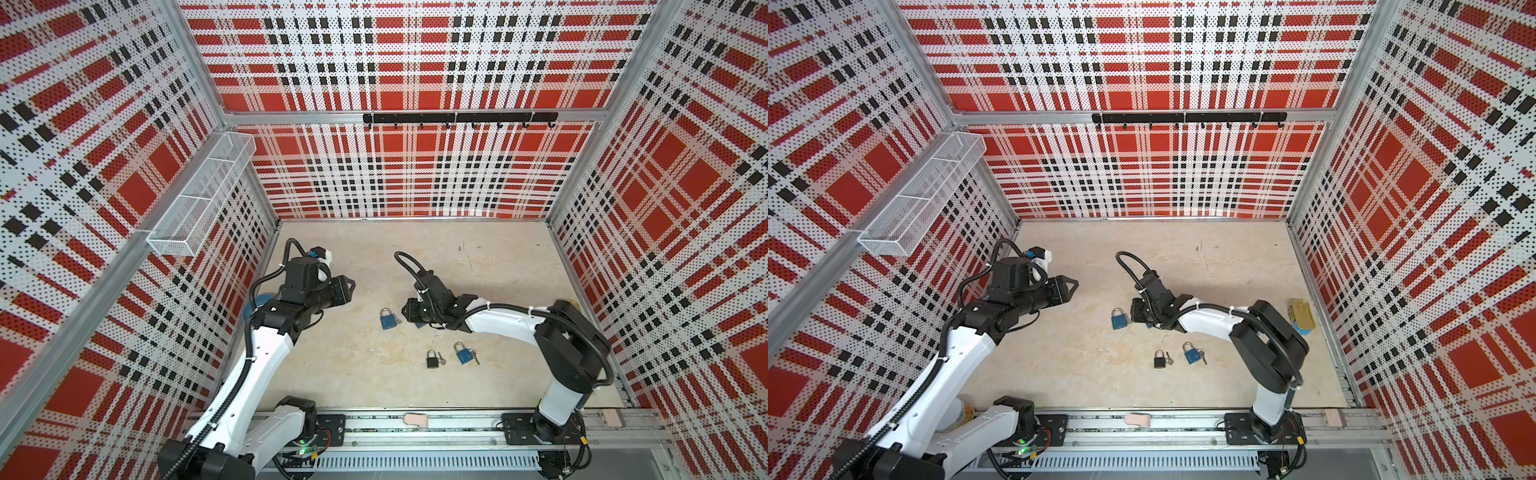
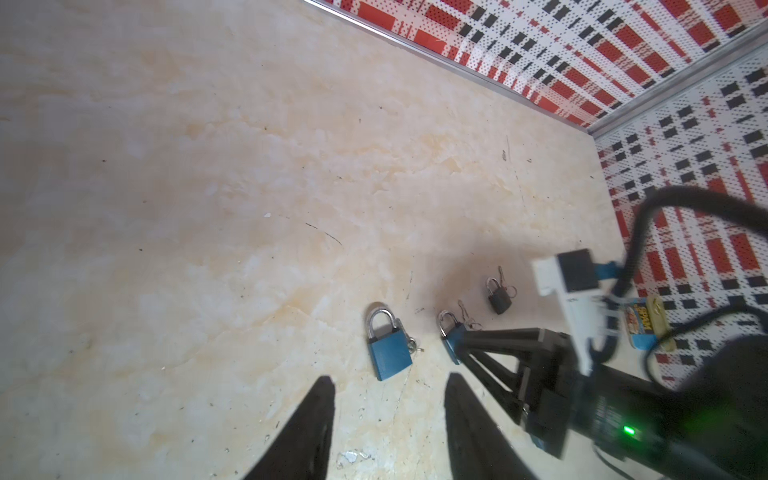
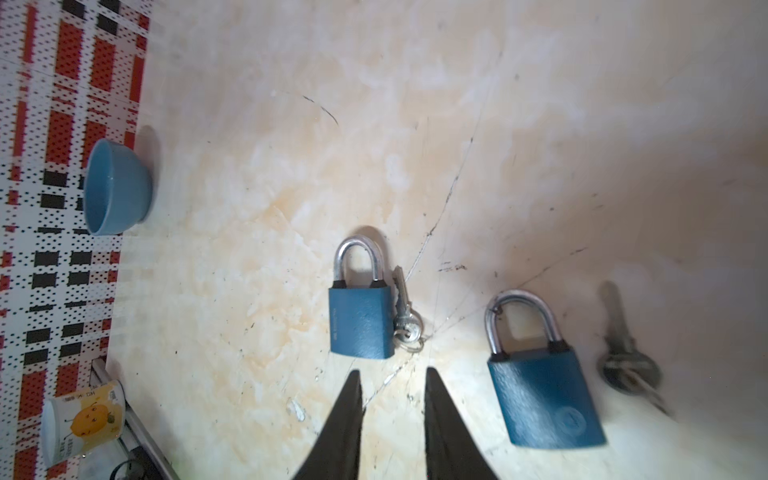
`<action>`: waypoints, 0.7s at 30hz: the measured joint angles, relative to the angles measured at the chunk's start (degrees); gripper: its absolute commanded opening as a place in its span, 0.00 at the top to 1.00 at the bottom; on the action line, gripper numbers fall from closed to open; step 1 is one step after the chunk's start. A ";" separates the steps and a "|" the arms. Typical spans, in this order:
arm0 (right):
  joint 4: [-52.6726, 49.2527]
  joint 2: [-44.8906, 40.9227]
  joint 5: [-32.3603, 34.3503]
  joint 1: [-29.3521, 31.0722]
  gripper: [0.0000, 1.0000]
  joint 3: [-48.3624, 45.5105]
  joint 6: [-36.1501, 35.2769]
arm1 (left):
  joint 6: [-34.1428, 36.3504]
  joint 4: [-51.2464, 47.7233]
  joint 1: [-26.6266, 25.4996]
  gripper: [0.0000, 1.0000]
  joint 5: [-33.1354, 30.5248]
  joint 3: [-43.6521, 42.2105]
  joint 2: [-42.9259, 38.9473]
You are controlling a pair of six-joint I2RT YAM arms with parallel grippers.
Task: Lock with the key
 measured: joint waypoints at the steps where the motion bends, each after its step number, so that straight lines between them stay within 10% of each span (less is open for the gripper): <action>1: -0.96 -1.88 0.39 -0.17 0.72 0.31 -1.05 | 0.02 0.00 -0.74 0.53 -1.07 0.00 0.00; 12: -6.08 -27.36 2.80 -14.16 0.55 -4.39 -16.90 | 2.67 3.80 -11.13 0.51 -15.76 1.40 2.23; 21: -4.50 -37.81 4.98 -31.91 0.13 -12.68 -28.33 | 4.28 14.78 -11.72 0.35 -31.26 0.04 6.75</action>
